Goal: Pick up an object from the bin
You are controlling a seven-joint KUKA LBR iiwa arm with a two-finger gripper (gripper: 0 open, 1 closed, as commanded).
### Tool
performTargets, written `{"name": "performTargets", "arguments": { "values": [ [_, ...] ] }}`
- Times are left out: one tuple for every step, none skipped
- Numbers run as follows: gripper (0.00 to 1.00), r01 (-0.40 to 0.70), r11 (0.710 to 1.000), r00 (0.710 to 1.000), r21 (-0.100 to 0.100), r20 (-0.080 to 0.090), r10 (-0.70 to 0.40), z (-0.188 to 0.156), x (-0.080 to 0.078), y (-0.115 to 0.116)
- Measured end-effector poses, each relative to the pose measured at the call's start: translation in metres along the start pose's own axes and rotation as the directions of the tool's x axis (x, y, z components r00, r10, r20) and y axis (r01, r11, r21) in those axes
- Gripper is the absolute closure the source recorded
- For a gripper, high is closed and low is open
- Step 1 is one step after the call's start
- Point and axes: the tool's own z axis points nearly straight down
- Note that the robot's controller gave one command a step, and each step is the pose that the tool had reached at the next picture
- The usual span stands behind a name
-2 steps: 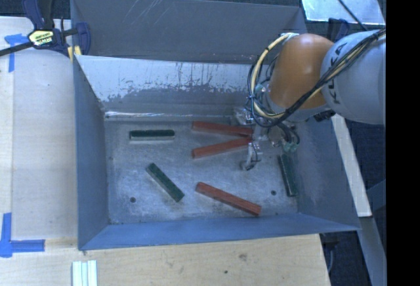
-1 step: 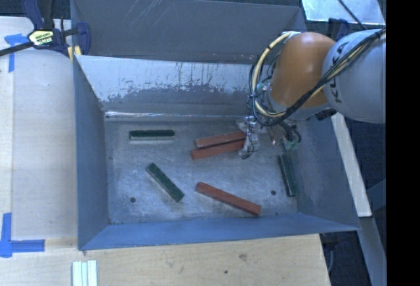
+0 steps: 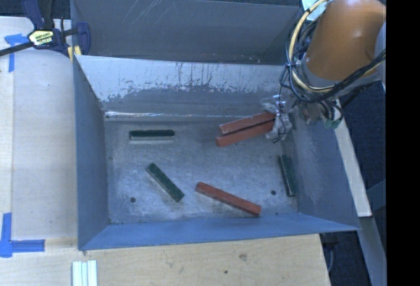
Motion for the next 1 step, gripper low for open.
{"name": "performTargets", "arguments": {
  "values": [
    [1.00, 0.385, 0.923, 0.923, -0.002, -0.002, -0.385, -0.0955, 0.0030, -0.0420]
  ]
}}
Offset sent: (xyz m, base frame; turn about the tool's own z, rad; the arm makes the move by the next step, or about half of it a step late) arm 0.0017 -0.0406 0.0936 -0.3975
